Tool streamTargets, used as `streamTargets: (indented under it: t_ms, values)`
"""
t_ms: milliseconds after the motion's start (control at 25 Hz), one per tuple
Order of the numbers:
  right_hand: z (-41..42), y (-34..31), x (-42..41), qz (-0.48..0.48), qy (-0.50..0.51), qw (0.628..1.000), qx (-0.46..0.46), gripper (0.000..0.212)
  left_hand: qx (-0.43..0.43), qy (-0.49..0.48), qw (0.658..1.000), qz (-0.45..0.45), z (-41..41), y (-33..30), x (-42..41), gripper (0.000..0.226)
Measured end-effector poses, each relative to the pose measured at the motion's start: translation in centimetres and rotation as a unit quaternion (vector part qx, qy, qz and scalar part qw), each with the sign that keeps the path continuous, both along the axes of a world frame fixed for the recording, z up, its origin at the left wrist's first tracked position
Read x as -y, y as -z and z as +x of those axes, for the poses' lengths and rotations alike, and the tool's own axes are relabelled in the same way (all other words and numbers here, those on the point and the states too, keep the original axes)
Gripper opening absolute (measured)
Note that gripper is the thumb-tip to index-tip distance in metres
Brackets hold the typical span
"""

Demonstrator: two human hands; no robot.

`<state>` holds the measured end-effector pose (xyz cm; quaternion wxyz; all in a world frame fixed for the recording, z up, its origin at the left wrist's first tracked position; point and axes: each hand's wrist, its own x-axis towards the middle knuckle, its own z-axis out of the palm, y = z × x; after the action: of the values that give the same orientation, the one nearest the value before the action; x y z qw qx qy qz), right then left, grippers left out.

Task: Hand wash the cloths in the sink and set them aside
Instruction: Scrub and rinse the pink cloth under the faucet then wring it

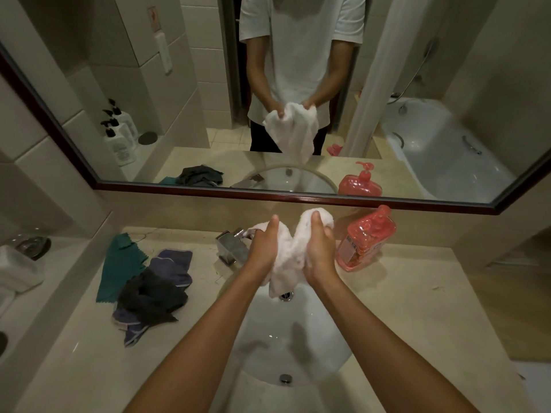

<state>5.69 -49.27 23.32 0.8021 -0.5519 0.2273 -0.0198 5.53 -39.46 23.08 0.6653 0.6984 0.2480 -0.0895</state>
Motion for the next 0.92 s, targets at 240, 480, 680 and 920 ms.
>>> streamTargets:
  t_ms: [240,480,680,920]
  values:
    - [-0.1,-0.5,-1.1,-0.077,-0.007,0.996,0.033,0.027,0.016,-0.060,0.997,-0.046,0.2,0.0,2.3,0.050]
    - [-2.3,-0.7,-2.2,-0.108,-0.042,0.992,0.040,0.028,0.026,-0.128,0.991,-0.034,0.6,-1.8,1.9,0.039]
    - [-1.4,-1.6,-2.1,-0.096,-0.029,0.995,0.010,0.022,0.045,-0.123,0.990,-0.052,0.0,-2.3,2.5,0.037]
    - [-0.2,-0.8,-1.2,-0.108,-0.021,0.994,0.017,0.026,0.049,-0.066,0.995,-0.051,-0.9,-1.7,2.9,0.035]
